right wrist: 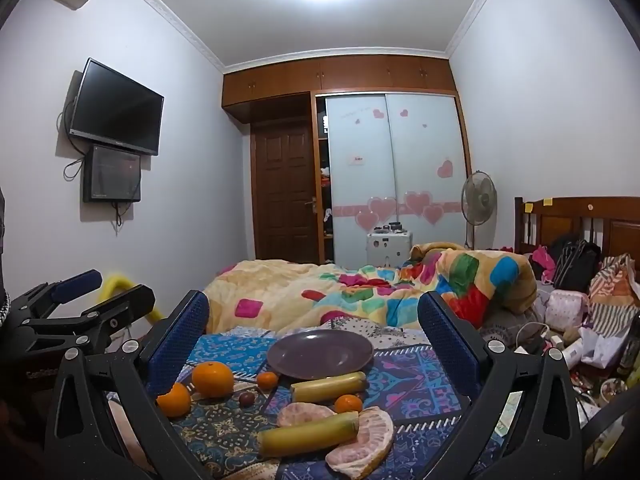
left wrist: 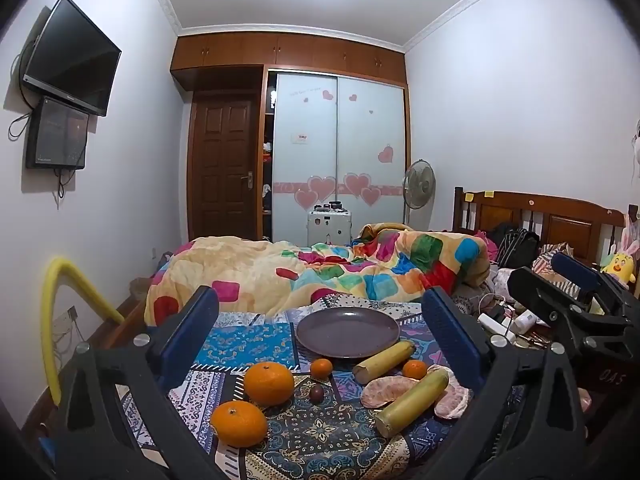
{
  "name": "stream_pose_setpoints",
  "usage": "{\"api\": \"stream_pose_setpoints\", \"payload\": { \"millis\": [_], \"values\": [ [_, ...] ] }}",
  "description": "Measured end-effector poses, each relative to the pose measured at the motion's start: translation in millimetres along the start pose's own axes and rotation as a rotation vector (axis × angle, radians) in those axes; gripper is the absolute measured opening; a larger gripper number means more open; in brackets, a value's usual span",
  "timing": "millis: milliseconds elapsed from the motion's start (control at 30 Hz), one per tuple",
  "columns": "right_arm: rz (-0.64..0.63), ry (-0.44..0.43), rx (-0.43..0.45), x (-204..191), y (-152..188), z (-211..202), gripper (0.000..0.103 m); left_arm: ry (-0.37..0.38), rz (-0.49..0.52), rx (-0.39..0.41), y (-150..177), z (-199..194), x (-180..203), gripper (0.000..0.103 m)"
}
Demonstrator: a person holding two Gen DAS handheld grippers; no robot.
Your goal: Organize fruits
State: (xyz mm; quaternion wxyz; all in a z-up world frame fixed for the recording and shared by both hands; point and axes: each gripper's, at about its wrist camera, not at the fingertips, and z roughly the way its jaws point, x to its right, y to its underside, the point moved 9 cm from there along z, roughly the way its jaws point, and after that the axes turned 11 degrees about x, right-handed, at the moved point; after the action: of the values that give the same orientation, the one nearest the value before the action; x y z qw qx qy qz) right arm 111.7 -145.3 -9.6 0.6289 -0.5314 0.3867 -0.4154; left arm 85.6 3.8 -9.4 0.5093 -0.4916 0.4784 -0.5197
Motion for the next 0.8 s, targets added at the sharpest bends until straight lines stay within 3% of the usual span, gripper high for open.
{"api": "stream_pose_setpoints", "payload": {
  "millis": [800],
  "values": [
    [0.013,0.005,0.004,4.2,0.8,-2.1,0.103,0.005,-0.016,-0.017,6.6,1.5,-4.2,0.103]
  ]
}}
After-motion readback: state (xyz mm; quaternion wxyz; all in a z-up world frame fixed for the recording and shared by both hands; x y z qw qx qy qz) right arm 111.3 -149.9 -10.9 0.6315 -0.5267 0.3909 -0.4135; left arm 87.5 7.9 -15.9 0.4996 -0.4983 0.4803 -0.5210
